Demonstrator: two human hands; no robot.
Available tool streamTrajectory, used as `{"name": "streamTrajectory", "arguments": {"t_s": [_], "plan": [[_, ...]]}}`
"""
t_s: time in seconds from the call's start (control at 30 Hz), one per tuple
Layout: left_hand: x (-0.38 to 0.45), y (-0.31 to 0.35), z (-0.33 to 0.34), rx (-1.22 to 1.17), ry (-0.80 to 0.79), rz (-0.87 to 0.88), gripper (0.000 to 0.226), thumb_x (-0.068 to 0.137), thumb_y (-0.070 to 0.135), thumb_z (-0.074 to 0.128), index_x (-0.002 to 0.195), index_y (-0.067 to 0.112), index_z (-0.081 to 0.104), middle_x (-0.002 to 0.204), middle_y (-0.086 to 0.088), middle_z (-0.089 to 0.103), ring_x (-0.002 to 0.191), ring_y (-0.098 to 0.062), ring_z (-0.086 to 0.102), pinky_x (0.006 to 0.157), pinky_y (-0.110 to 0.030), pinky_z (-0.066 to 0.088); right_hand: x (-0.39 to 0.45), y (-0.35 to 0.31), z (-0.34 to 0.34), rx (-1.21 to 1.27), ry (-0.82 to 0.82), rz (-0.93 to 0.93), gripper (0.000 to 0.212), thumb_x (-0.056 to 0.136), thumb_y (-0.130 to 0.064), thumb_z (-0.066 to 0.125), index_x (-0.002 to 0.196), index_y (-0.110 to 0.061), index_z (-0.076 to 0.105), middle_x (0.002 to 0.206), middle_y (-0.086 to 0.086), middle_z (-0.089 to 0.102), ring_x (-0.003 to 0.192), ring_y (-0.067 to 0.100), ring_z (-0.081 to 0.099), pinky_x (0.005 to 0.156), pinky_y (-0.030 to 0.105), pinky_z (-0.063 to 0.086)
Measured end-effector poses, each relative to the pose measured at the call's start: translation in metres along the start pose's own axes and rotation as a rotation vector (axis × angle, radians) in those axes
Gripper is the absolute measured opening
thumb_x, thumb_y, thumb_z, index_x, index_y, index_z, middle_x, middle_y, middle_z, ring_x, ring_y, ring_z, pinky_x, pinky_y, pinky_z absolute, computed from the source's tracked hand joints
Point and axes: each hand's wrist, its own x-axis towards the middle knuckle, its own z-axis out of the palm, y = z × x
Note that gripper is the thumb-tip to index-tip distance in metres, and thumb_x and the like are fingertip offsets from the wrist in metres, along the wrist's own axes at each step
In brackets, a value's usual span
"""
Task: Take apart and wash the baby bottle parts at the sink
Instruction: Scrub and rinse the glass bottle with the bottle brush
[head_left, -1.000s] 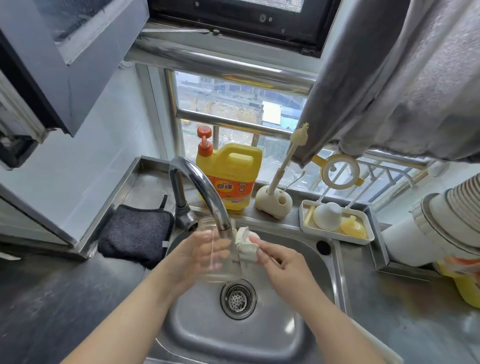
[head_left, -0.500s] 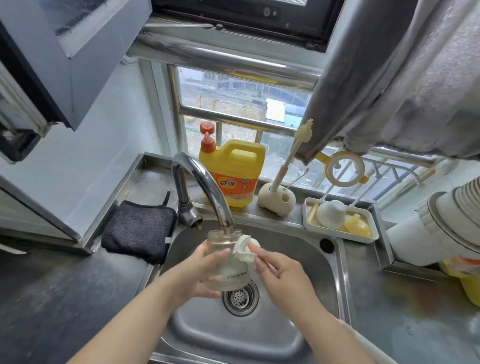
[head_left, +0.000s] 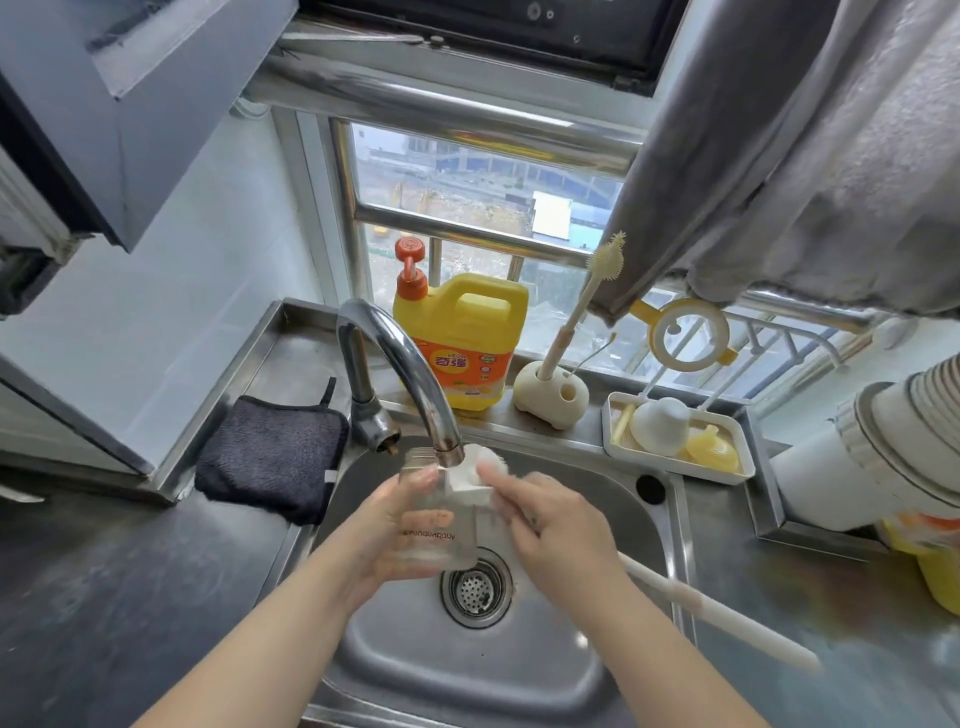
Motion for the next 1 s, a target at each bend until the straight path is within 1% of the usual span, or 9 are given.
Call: {"name": "streamTrajectory", "arguments": {"t_s": [0.1, 0.2, 0.27, 0.37, 0.5, 0.63, 0.73, 0.93, 1.0], "plan": [[0.001, 0.003, -0.002, -0.015, 0.003, 0.020, 0.074, 0.047, 0.064, 0.073, 0.108, 0.022, 0.065, 0.089, -0.009, 0.074, 0.080, -0.027, 0.072, 0.064, -0.038, 0.056, -0.010, -0.011, 0.008, -0.029, -0.037, -0.128, 0.033, 0.089, -0.039, 0.046, 0.120, -0.046, 0.057, 0.080, -0.015, 0.060, 0.072, 0.004, 0.058, 0.054, 0.020, 0.042], [0.000, 0.002, -0.007, -0.046, -0.006, 0.021, 0.061, 0.063, 0.057, 0.073, 0.113, 0.023, 0.063, 0.099, -0.013, 0.073, 0.092, -0.032, 0.070, 0.071, -0.044, 0.057, -0.025, 0.008, 0.006, -0.059, -0.056, -0.131, 0.031, 0.089, -0.042, 0.047, 0.117, -0.046, 0.058, 0.077, -0.016, 0.061, 0.067, 0.002, 0.057, 0.051, 0.020, 0.045], [0.001, -0.002, -0.006, -0.052, -0.036, 0.004, 0.063, 0.061, 0.056, 0.077, 0.113, 0.023, 0.066, 0.107, -0.016, 0.070, 0.097, -0.034, 0.068, 0.068, -0.046, 0.057, -0.018, 0.015, 0.000, -0.047, -0.001, -0.062, 0.033, 0.088, -0.045, 0.044, 0.117, -0.046, 0.059, 0.073, -0.015, 0.057, 0.067, 0.005, 0.055, 0.053, 0.024, 0.047], [0.001, -0.003, 0.003, -0.061, -0.047, -0.037, 0.067, 0.058, 0.058, 0.069, 0.114, 0.021, 0.064, 0.100, -0.017, 0.068, 0.079, -0.029, 0.071, 0.059, -0.039, 0.056, 0.002, 0.008, 0.000, 0.074, 0.031, 0.000, 0.036, 0.089, -0.047, 0.040, 0.122, -0.048, 0.055, 0.076, -0.011, 0.055, 0.075, 0.007, 0.054, 0.063, 0.027, 0.045], [0.005, 0.002, -0.002, -0.056, -0.039, 0.004, 0.060, 0.057, 0.059, 0.067, 0.105, 0.022, 0.066, 0.085, -0.008, 0.073, 0.074, -0.026, 0.071, 0.058, -0.036, 0.055, -0.012, -0.006, 0.004, 0.030, -0.036, -0.196, 0.032, 0.090, -0.040, 0.046, 0.118, -0.046, 0.060, 0.082, -0.015, 0.061, 0.075, 0.003, 0.057, 0.060, 0.020, 0.043], [0.001, 0.001, -0.003, -0.047, -0.074, -0.002, 0.055, 0.062, 0.051, 0.067, 0.108, 0.021, 0.067, 0.093, -0.017, 0.073, 0.081, -0.032, 0.072, 0.062, -0.042, 0.056, -0.018, 0.018, -0.001, -0.018, 0.009, -0.165, 0.030, 0.088, -0.041, 0.048, 0.115, -0.045, 0.060, 0.077, -0.017, 0.058, 0.069, 0.000, 0.055, 0.054, 0.021, 0.044], [0.000, -0.002, 0.004, -0.028, -0.074, -0.031, 0.068, 0.056, 0.056, 0.072, 0.113, 0.021, 0.064, 0.099, -0.019, 0.069, 0.084, -0.032, 0.071, 0.067, -0.047, 0.056, 0.007, 0.015, -0.006, 0.035, 0.053, -0.083, 0.038, 0.086, -0.043, 0.041, 0.122, -0.047, 0.055, 0.079, -0.020, 0.054, 0.075, -0.003, 0.051, 0.059, 0.013, 0.035], [-0.002, 0.002, -0.002, -0.067, -0.116, -0.015, 0.074, 0.045, 0.059, 0.080, 0.105, 0.018, 0.070, 0.102, -0.015, 0.071, 0.086, -0.031, 0.070, 0.069, -0.043, 0.055, -0.023, 0.005, 0.000, 0.027, -0.075, -0.285, 0.027, 0.096, -0.043, 0.044, 0.118, -0.045, 0.059, 0.083, -0.016, 0.061, 0.075, 0.003, 0.056, 0.060, 0.016, 0.039], [-0.005, 0.001, -0.002, -0.059, -0.139, -0.017, 0.072, 0.048, 0.058, 0.078, 0.108, 0.018, 0.069, 0.104, -0.019, 0.070, 0.090, -0.035, 0.070, 0.069, -0.044, 0.056, -0.025, 0.020, -0.002, -0.016, -0.020, -0.256, 0.028, 0.095, -0.046, 0.043, 0.116, -0.044, 0.061, 0.080, -0.017, 0.059, 0.072, 0.000, 0.054, 0.057, 0.014, 0.037]]}}
